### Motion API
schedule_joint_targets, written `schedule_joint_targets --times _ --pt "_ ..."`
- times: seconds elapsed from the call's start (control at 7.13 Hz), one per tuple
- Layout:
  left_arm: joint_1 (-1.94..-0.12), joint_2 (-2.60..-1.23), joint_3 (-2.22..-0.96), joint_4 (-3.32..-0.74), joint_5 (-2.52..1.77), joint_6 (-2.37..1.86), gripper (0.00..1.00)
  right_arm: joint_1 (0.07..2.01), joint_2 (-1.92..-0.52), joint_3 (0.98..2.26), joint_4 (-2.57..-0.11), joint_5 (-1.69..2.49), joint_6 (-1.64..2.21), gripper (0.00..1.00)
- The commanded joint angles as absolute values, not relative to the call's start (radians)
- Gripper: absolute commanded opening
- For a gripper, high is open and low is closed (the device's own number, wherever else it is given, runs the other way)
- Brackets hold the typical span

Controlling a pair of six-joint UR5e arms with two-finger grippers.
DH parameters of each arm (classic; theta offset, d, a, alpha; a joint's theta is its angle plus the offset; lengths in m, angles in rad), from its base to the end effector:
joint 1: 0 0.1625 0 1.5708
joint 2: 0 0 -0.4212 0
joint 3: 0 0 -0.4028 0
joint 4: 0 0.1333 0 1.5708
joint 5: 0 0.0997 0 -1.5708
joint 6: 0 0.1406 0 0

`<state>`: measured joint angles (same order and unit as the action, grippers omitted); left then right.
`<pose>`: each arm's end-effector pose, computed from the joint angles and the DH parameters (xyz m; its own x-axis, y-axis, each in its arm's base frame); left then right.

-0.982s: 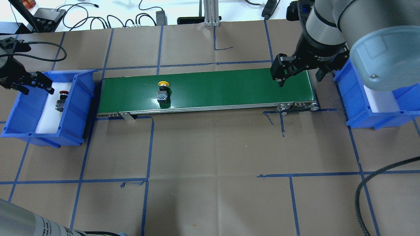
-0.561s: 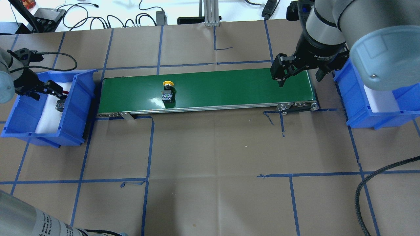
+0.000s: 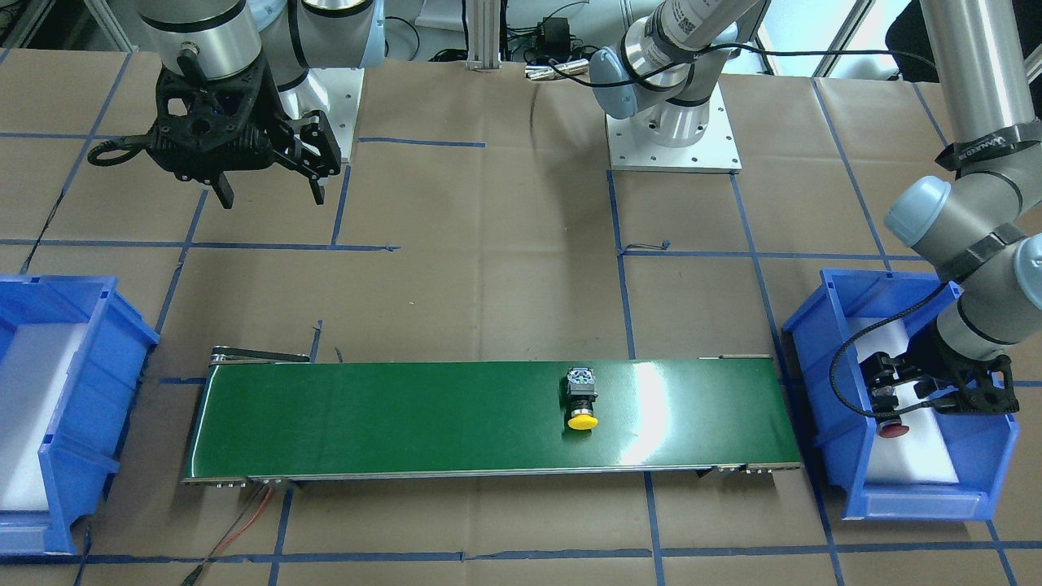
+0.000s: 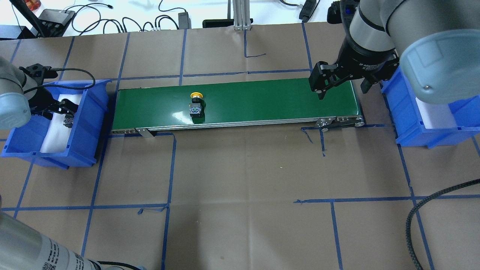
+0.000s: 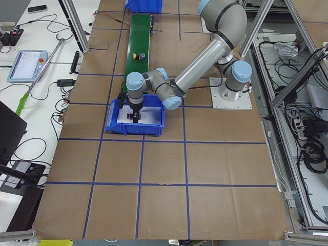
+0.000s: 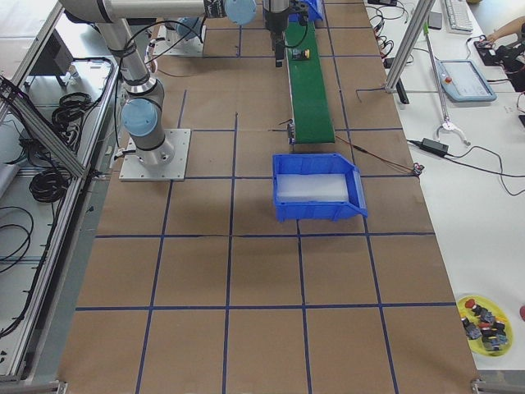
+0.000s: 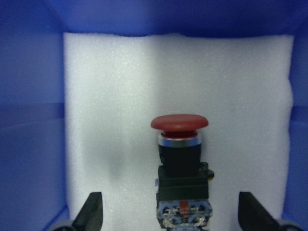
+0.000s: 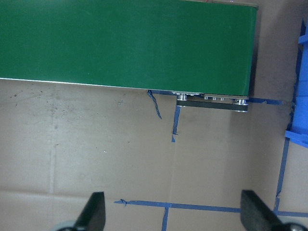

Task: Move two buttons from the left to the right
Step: 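Grasp the red-capped button with the left gripper and lift it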

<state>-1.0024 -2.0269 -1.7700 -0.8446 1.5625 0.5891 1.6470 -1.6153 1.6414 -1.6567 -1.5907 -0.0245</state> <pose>0.2173 -0.5901 0.1620 -0.9993 0.0199 -0.0325 0.0220 0.9977 -0.0635 0.1676 -0.4805 0.4384 -0.9948 -0.0993 0.0213 -0.1004 0.9932 -0.0593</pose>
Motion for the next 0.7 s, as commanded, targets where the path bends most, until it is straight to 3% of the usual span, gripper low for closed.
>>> schedule_joint_targets --times 0.0,0.56 --pt "-1.002 -2.045 -1.766 -0.824 1.563 0.589 0.99 1.647 -1.615 1.641 -1.657 -1.591 -0.025 1.00" --pt "-1.003 -2.066 -1.741 -0.821 1.562 0.580 0.96 1.647 -1.615 1.641 -1.658 -1.591 -0.025 1.00"
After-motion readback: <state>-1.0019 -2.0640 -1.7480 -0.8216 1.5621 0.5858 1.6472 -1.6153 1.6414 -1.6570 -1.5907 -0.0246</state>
